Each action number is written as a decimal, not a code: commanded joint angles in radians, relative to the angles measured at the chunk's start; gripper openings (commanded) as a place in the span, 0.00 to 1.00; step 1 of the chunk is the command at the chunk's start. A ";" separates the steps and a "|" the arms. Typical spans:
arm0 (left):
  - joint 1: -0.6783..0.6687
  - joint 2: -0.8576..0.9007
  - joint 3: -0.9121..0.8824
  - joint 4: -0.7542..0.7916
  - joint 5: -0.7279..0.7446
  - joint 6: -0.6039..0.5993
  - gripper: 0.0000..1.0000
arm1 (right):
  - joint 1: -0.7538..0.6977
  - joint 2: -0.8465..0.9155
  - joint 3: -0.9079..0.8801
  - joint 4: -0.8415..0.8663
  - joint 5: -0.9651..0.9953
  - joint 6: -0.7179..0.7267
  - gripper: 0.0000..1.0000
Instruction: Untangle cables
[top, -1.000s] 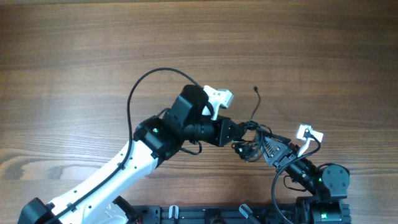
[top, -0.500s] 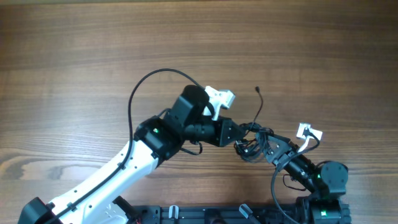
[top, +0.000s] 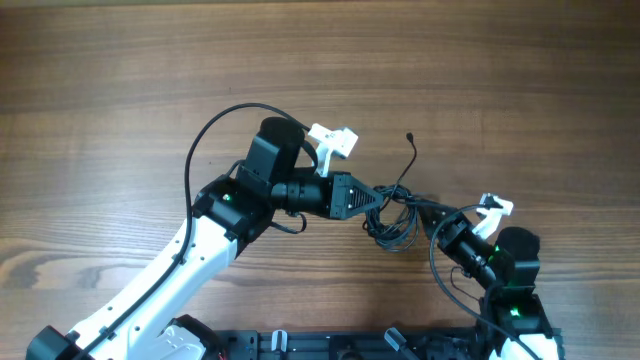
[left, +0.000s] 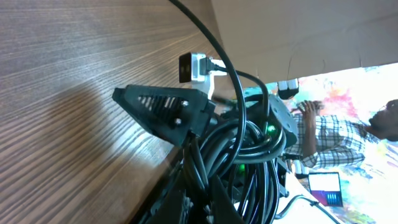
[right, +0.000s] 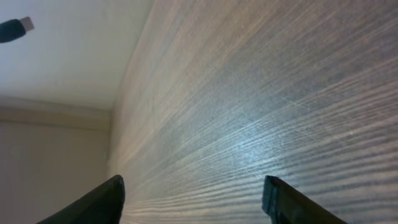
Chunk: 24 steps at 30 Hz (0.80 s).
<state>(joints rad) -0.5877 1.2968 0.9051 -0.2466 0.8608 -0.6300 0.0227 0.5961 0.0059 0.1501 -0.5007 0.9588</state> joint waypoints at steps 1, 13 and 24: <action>0.005 -0.021 0.005 -0.020 -0.089 0.024 0.04 | 0.000 0.018 0.000 0.090 -0.021 -0.031 0.89; 0.017 -0.022 0.005 -0.230 -0.593 0.179 0.04 | -0.005 0.018 0.000 0.119 -0.124 -0.045 1.00; -0.013 -0.021 0.005 -0.130 -0.488 0.679 0.04 | -0.004 0.018 0.000 0.444 -0.466 -0.256 0.88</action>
<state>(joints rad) -0.5777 1.2949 0.9047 -0.4141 0.2977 -0.2153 0.0216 0.6136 0.0078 0.6079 -0.8604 0.8238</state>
